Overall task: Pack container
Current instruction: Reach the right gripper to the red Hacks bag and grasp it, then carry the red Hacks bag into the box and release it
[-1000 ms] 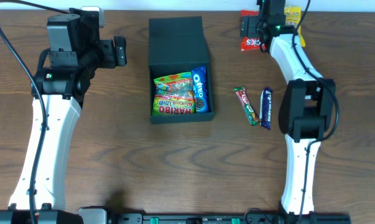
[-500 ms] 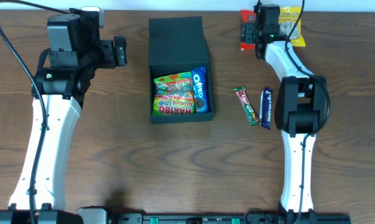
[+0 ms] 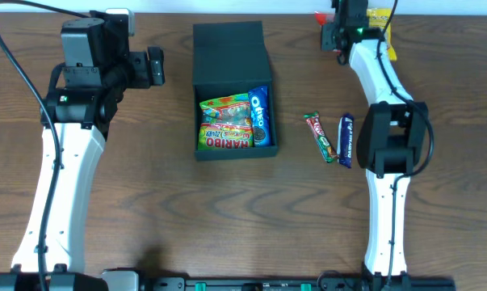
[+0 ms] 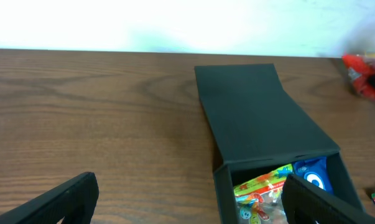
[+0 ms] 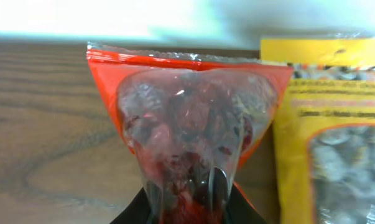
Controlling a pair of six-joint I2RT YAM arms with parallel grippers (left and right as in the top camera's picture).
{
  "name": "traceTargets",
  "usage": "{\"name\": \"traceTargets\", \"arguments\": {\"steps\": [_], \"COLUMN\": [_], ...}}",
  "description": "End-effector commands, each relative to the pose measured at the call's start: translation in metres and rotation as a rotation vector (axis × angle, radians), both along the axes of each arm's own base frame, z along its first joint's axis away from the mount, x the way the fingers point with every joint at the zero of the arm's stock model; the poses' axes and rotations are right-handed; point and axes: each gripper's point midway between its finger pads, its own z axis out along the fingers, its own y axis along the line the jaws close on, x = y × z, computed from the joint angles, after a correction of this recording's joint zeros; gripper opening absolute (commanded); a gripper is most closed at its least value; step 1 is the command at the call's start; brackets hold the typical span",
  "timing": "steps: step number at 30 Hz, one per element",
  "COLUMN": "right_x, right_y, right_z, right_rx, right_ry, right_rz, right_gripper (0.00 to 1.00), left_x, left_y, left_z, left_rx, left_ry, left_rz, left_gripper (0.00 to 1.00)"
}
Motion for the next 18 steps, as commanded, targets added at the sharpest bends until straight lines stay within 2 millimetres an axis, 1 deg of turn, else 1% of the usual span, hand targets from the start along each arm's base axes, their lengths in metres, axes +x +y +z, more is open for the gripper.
{"name": "traceTargets", "arguments": {"steps": [1,3,5,7,9,11,12,15,17,18], "right_x": [0.006,-0.005,-0.018,-0.037,-0.056,-0.080,-0.093,-0.128,-0.155,-0.167], "right_y": [-0.001,0.005,0.016,0.038,0.058,0.072,0.073,0.070,0.065,0.064], "right_z": [0.102,0.137,0.163,0.190,0.211,0.234,0.247,0.279,0.295,0.299], "right_rx": [-0.051,-0.045,-0.012,0.056,0.131,0.214,0.235,0.219,0.207,0.205], "right_ry": [-0.145,-0.159,-0.164,-0.164,-0.160,-0.147,-0.147,-0.197,-0.248,-0.268], "right_rz": [0.051,0.067,0.108,0.190,0.272,0.327,0.327,0.342,0.342,0.344], "right_gripper": [0.14,0.14,0.14,0.15,0.15,0.15,0.15,0.13,0.13,0.13], "left_x": [0.003,0.003,0.003,0.003,0.004,0.005,0.006,0.008,0.008,0.008], "left_y": [0.000,0.000,0.000,0.000,0.001,0.001,0.000,0.000,0.000,0.000], "left_z": [0.012,0.012,0.012,0.012,0.013,0.015,0.016,0.019,0.019,0.019], "left_rx": [-0.009,-0.009,-0.009,-0.008,-0.007,-0.007,-0.007,-0.007,-0.007,-0.007], "left_ry": [-0.025,-0.025,-0.025,-0.026,-0.031,-0.041,-0.049,-0.060,-0.061,-0.061], "left_rz": [0.007,0.007,0.007,0.008,0.010,0.009,0.009,0.009,0.009,0.009], "left_gripper": [0.95,0.95,0.95,0.95,0.95,0.95,0.95,0.95,0.95,0.95]}}
